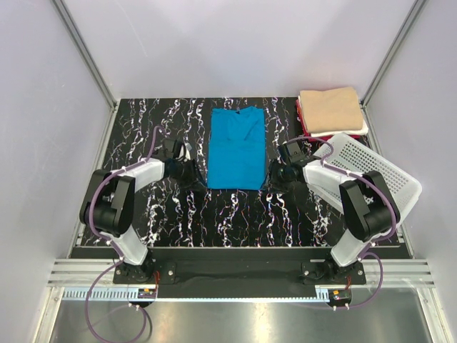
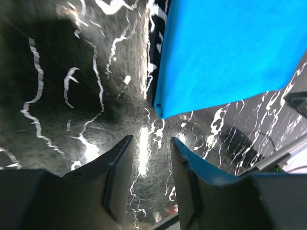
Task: Fold and stack the t-shirts
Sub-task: Fold the tshirt
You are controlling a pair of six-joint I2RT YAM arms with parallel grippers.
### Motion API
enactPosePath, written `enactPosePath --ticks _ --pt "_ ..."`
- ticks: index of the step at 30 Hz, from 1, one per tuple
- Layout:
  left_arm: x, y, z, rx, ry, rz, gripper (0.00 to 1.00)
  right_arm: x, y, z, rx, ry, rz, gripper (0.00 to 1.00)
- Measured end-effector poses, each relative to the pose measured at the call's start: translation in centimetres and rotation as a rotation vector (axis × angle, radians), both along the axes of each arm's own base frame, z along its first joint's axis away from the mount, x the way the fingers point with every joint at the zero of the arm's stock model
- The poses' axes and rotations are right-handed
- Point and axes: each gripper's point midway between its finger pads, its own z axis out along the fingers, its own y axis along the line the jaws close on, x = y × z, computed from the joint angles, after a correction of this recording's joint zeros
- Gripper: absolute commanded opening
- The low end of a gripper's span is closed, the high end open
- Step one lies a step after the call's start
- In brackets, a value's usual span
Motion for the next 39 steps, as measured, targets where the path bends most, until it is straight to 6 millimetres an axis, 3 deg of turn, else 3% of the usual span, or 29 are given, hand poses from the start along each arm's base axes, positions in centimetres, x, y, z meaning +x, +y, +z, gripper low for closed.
enactPosePath --ticks 13,20,21,24,39 --pt "0.6 -0.9 -1.3 -0.043 0.011 0.010 0.42 0.4 0.2 -1.6 0.020 0.015 -0.067 0.39" --pt "0.9 -1.0 -1.3 -0.049 -0.001 0.017 0.41 1.2 0.3 -2.0 0.019 -0.007 -0.080 0.21" --pt "0.9 -1.0 -1.4 -0.049 0.000 0.018 0.41 1.3 0.3 -2.0 0.020 -0.011 -0.080 0.12" --pt "1.1 -1.1 -1.4 -0.055 -0.004 0.022 0.41 1.3 0.3 -2.2 0.022 -0.012 -0.083 0.00" --pt "1.2 -1.7 -1.6 -0.080 -0.016 0.027 0.34 1.6 0.4 -2.2 0.031 -0.029 -0.083 0.00"
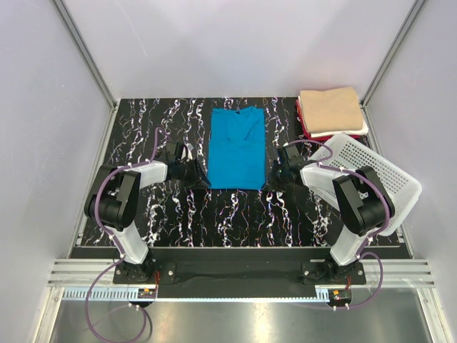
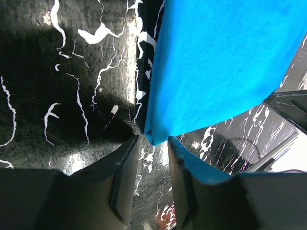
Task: Fold and stack the t-shirts
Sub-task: Fold the tshirt
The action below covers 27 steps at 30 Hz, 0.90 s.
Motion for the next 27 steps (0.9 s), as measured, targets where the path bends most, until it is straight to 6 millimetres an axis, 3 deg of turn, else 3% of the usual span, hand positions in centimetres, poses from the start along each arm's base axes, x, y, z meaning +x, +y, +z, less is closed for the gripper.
enactPosePath --ticks 10,14,20,23,27 --pt "0.0 -0.3 -0.3 -0.015 -0.001 -0.006 0.25 0.1 0.1 0.0 0.004 -0.006 0.001 0.00" --pt "-0.1 -0.4 -0.5 -0.018 0.009 -0.007 0.00 0.1 0.1 0.0 0.006 -0.008 0.001 0.00" --pt "-0.4 -0.9 -0.3 -0.030 -0.002 -0.036 0.00 0.0 0.0 0.0 0.004 -0.013 0.010 0.00" --pt "-1.9 -1.2 0.0 -0.002 -0.009 -0.061 0.00 -0.9 -0.4 0.1 -0.004 -0.012 0.020 0.00" --pt "-5.7 -2.1 1.6 0.011 -0.033 -0.119 0.00 -4.2 -1.9 0.9 -0.026 0.010 0.036 0.00"
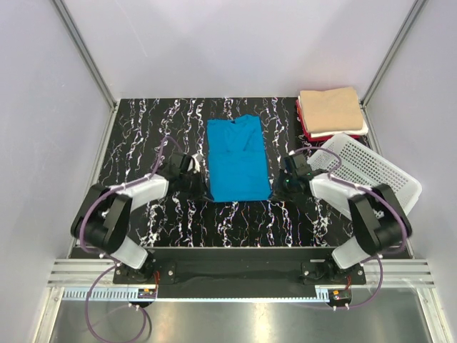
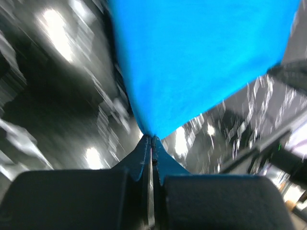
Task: Fold and stack the t-shirts
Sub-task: Fold the tshirt
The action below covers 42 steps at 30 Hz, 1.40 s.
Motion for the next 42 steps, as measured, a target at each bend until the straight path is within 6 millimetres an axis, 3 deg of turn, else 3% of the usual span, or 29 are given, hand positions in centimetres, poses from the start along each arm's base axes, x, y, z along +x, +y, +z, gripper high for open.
enactPosePath --ticks 8,11,17,21,23,30,35,39,42 --pt "-5.8 -0.6 3.9 -0.010 -0.096 -0.048 0.00 -5.5 -1.0 6.8 0.069 -0.144 0.037 0.00" --pt "-7.0 -1.2 5.7 -0.040 -0.141 -0.058 0.00 -7.2 -1.4 8.9 0.109 -0.207 0.041 0.00" --pt "-8.0 -1.6 7.5 -0.066 -0.171 -0.045 0.00 -8.9 -2.3 8.4 0.099 -0.183 0.039 0.00" --pt "-7.8 -1.1 7.7 -0.032 -0.165 -0.023 0.00 -8.9 -2.5 8.6 0.085 -0.183 0.040 0.00" --pt "-6.9 -1.2 8.8 -0.024 -0.173 -0.012 0.00 -8.3 -2.6 9.3 0.062 -0.195 0.043 0.00" --pt "1.1 -0.9 12.9 -0.003 -0.241 0.075 0.00 -1.6 -1.3 13.5 -0.027 -0.275 0.085 0.00" --pt "8.3 -0.4 14.8 -0.010 -0.264 0.112 0.00 6.5 -1.9 15.7 -0.070 -0.317 0.060 0.00" --pt "14.0 -1.0 15.4 -0.035 -0.284 0.108 0.00 12.3 -2.0 16.2 -0.071 -0.326 0.078 0.00" --pt "18.0 -1.2 15.0 -0.046 -0.294 0.108 0.00 16.1 -1.8 15.4 -0.063 -0.326 0.096 0.00"
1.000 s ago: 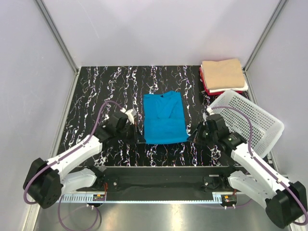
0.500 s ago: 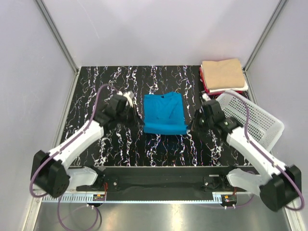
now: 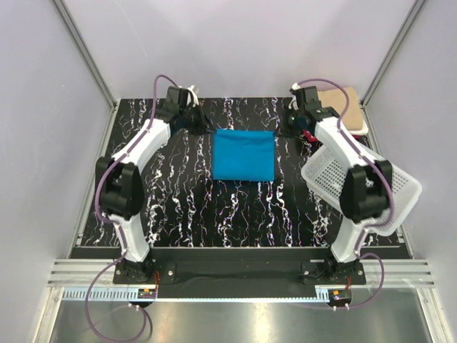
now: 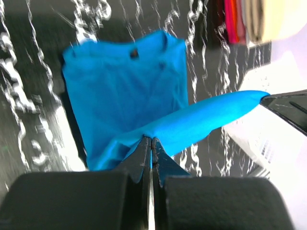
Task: Fold and stack the t-shirts
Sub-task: Fold the tshirt
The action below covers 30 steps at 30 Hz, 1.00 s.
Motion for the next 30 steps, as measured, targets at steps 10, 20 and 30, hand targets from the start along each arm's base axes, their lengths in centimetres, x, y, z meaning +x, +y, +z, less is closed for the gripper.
enactPosePath --ticks 10,20,30 --pt "10.4 0.6 -6.7 -0.019 0.032 0.040 0.01 9.8 1.5 -7.7 0.012 0.066 0.048 0.05" --pt "14.4 3.5 -13.3 -0.085 0.080 0.083 0.32 13.9 0.6 -12.3 0.032 0.111 0.017 0.31" --pt "13.6 3.3 -10.7 -0.150 0.003 0.028 0.31 10.8 0.5 -10.2 0.059 0.148 0.059 0.57"
